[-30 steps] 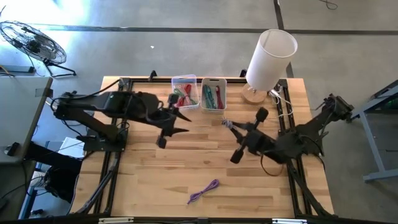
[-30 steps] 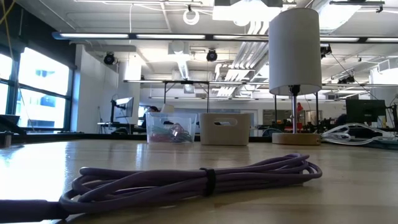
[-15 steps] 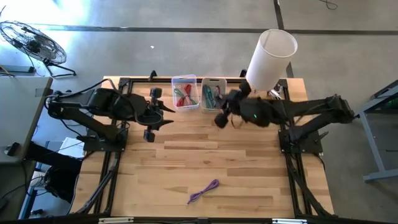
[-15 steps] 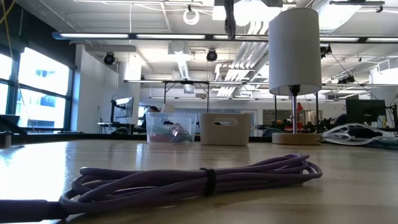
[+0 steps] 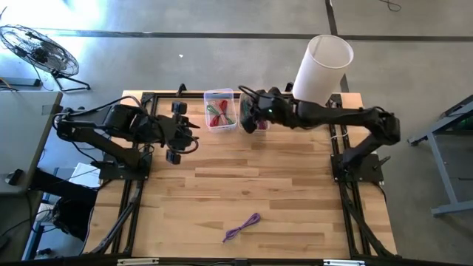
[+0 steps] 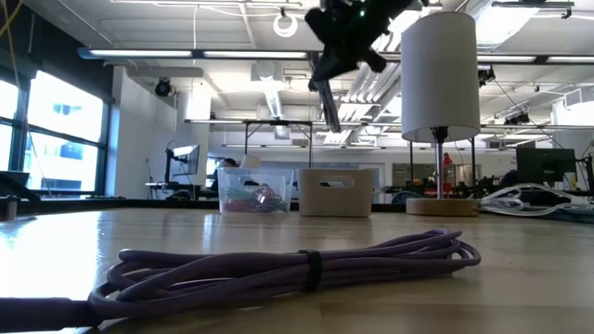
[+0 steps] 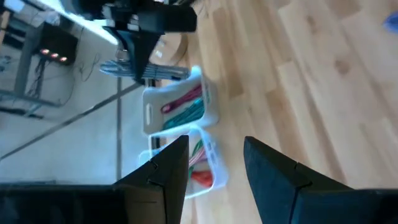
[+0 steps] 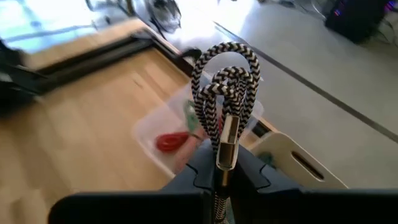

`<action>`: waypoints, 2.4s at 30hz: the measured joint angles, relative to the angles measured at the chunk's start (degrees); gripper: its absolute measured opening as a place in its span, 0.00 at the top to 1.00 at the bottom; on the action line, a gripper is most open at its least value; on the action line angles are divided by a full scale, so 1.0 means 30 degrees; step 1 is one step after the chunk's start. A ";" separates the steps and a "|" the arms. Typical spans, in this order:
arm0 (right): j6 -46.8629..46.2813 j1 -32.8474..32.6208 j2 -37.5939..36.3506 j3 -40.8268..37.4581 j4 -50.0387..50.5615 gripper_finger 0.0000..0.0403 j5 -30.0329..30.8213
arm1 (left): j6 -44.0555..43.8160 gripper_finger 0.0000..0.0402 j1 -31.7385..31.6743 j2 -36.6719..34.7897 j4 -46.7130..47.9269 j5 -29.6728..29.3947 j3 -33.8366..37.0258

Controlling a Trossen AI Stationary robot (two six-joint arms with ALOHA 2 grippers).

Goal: Pick & Place USB Port
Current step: Put the white cable into the gray bin, then put the purple cable into the transparent bin

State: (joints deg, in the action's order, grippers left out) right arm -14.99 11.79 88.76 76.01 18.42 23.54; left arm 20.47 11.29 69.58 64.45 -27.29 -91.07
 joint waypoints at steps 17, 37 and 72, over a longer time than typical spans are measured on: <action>-0.1398 0.3625 0.2299 0.0000 0.2641 0.92 -0.3125 | -0.2762 0.63 -0.0007 0.0000 0.3568 -0.0308 0.0000; -0.0354 0.3942 0.3137 0.0000 0.2526 0.43 -0.3494 | -0.2973 0.63 -0.0007 0.0007 0.3649 -0.0238 0.0000; 0.7080 -0.9326 0.0393 0.0000 0.4513 0.52 -1.1306 | -0.3923 0.63 0.0000 0.0022 0.6904 0.4839 0.0000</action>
State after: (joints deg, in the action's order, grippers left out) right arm 6.25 -16.19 89.94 76.01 31.96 -10.37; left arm 8.70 11.29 69.65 85.16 -12.78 -91.07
